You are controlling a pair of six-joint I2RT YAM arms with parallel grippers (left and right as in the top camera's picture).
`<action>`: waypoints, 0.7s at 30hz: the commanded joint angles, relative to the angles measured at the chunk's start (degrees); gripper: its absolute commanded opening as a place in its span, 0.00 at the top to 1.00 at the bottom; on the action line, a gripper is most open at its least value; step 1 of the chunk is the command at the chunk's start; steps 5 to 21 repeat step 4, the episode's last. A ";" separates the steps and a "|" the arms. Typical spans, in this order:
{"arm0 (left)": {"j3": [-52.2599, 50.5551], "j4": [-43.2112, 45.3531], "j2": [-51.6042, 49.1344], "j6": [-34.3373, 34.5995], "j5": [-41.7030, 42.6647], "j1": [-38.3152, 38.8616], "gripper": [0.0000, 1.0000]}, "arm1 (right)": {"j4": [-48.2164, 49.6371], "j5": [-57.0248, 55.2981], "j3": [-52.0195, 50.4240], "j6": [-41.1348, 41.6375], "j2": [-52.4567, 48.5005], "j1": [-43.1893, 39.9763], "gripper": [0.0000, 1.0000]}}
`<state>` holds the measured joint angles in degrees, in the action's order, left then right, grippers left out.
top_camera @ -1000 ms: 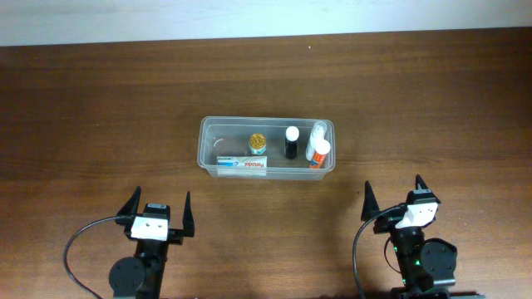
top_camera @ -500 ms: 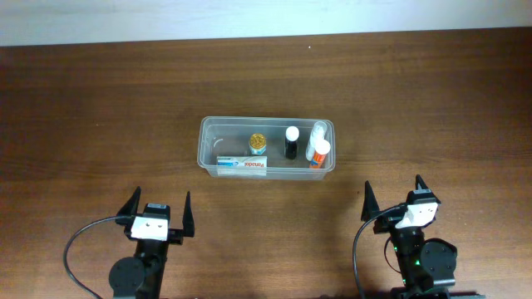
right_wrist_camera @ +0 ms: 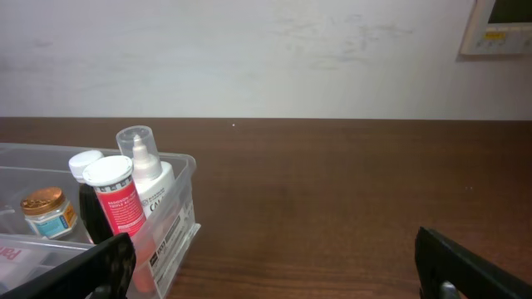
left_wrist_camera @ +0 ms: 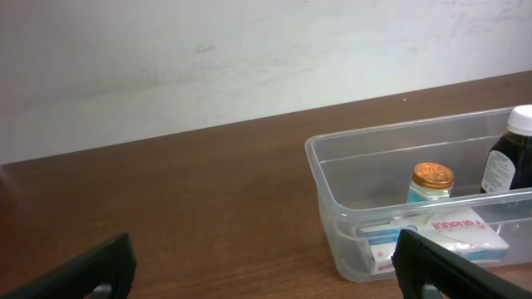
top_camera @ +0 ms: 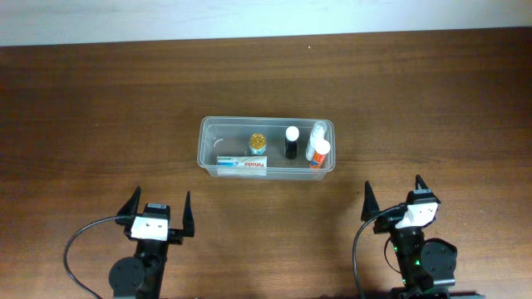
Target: Pack container
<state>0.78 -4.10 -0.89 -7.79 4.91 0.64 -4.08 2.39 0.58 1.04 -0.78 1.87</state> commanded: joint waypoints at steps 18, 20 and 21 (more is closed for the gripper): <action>-0.26 -0.24 0.59 -0.90 -0.37 -0.33 0.01 | -0.39 -0.52 -0.26 -0.17 0.59 0.33 0.02; -0.26 -0.24 0.59 -0.90 -0.37 -0.33 0.01 | -0.39 -0.52 -0.26 -0.17 0.59 0.33 0.02; -0.26 -0.24 0.59 -0.90 -0.37 -0.33 0.01 | -0.39 -0.52 -0.26 -0.17 0.59 0.33 0.02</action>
